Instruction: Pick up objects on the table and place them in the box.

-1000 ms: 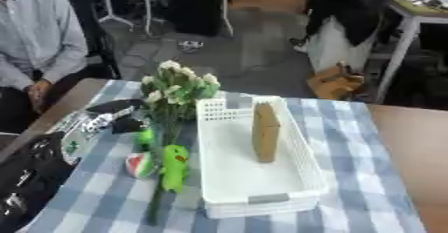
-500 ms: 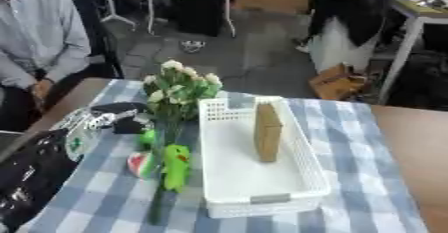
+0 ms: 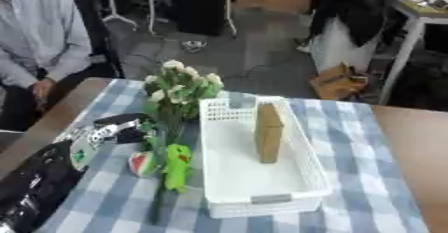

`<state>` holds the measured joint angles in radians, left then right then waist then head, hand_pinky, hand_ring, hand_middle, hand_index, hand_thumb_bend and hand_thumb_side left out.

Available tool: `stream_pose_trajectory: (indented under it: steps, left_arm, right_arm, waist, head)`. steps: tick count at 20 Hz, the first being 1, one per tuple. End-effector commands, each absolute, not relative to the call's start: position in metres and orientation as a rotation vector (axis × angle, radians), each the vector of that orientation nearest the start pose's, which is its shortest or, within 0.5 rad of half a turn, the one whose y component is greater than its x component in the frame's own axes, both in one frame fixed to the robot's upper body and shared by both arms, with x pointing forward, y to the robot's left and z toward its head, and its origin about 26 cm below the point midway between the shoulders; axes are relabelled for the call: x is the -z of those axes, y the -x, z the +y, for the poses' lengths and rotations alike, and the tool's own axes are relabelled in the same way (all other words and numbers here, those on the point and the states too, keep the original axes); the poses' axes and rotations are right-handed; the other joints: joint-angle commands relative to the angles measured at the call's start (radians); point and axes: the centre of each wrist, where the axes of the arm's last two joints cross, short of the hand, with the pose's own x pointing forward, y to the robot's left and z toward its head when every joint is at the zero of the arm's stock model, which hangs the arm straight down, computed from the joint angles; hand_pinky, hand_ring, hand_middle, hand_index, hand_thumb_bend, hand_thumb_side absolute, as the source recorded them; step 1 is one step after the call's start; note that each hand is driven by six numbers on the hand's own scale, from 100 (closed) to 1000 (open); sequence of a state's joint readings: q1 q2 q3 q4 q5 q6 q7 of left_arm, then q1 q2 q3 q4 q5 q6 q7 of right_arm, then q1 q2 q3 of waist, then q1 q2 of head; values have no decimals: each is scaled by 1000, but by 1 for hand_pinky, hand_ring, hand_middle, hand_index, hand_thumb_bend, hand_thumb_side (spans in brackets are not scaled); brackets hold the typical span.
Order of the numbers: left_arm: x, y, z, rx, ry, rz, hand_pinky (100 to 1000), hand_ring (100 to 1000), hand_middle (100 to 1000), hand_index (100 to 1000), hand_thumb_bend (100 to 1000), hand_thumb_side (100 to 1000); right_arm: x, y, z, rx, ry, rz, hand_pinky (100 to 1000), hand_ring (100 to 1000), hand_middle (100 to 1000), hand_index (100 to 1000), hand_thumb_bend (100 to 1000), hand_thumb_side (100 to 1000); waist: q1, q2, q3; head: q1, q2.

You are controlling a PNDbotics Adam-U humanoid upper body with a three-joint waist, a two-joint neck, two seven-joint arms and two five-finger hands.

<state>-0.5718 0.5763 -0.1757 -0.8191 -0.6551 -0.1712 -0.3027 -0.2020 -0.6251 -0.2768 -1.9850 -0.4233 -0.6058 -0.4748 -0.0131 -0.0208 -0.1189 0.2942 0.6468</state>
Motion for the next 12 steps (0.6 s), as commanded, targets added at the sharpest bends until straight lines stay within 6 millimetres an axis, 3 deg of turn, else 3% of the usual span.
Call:
stream_pose_trajectory:
  steps: [1, 12]
  left_arm:
    - [-46, -400, 405, 1227, -680, -1097, 973, 1000, 1000, 1000, 194, 979]
    - [-56, -398, 415, 1097, -765, -1241, 964, 1000, 1000, 1000, 176, 962]
  right_arm:
    - [-253, -272, -371, -398, -251, 3317, 801, 844, 778, 776, 100, 735]
    - [-252, -272, -371, -395, -252, 3320, 802, 845, 777, 776, 100, 734]
  waist:
    - [11, -5, 0]
    - [11, -5, 4]
  head:
    - [2, -13]
    - [2, -18]
